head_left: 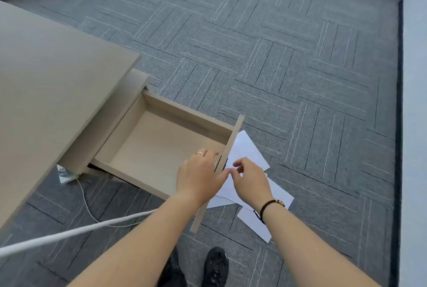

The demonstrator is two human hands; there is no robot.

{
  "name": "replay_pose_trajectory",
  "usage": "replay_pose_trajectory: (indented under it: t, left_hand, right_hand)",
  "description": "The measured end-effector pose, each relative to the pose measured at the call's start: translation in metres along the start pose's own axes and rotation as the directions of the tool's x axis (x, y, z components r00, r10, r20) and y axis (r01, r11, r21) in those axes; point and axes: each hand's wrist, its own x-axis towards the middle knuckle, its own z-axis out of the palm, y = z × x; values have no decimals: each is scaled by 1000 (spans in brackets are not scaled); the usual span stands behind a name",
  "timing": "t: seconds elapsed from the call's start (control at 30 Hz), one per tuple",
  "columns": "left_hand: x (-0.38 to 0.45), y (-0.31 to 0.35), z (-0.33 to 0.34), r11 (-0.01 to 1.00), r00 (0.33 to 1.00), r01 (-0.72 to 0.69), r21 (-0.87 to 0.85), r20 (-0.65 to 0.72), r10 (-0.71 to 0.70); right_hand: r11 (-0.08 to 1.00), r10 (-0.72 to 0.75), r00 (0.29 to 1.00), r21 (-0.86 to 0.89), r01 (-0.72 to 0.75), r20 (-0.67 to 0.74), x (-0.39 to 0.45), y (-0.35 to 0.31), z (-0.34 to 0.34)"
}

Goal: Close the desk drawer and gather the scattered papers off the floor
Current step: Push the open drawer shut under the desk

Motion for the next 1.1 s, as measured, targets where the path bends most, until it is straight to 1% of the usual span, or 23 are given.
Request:
replay_pose_trajectory:
  t: [0.1, 0.2, 0.23, 0.37, 0.6, 0.73, 0.83, 0.97, 1.1]
  left_hand:
    - [-1, 0, 14, 999, 1000, -28, 39, 16, 27]
    - [-4, -2, 21, 998, 998, -11, 56, 68, 7]
    - [-3, -4, 25, 998, 998, -9, 68, 65, 5]
    - [-3, -14, 34, 996, 998, 23, 90, 57, -28]
    - [-12, -28, 42, 997, 997, 43, 62, 61, -47]
    - [-19, -36, 42, 996, 999, 34, 80, 27, -36]
    - [-21, -43, 37, 988, 999, 30, 152, -41, -24]
    - [-22, -55, 25, 984, 987, 63, 166, -158, -37]
    - [-22, -74, 17, 976, 977, 129, 174, -189, -96]
  right_hand:
    - [999, 33, 997, -28, -31, 63, 2, 13, 10]
    - [998, 58, 989, 6, -60, 137, 3, 20, 20]
    - [998, 59, 986, 23, -63, 156, 4, 21, 22]
    - [986, 97, 983, 123, -117, 157, 11, 21, 35]
    - [939, 203, 965, 245, -240, 165, 12, 21, 50]
    - [932, 215, 961, 256, -255, 174, 13, 19, 56]
    - [945, 200, 971, 235, -226, 132, 17, 13, 61]
    - [934, 215, 969, 265, -240, 120, 26, -1, 72]
    - [913, 238, 961, 305, -270, 139, 35, -21, 89]
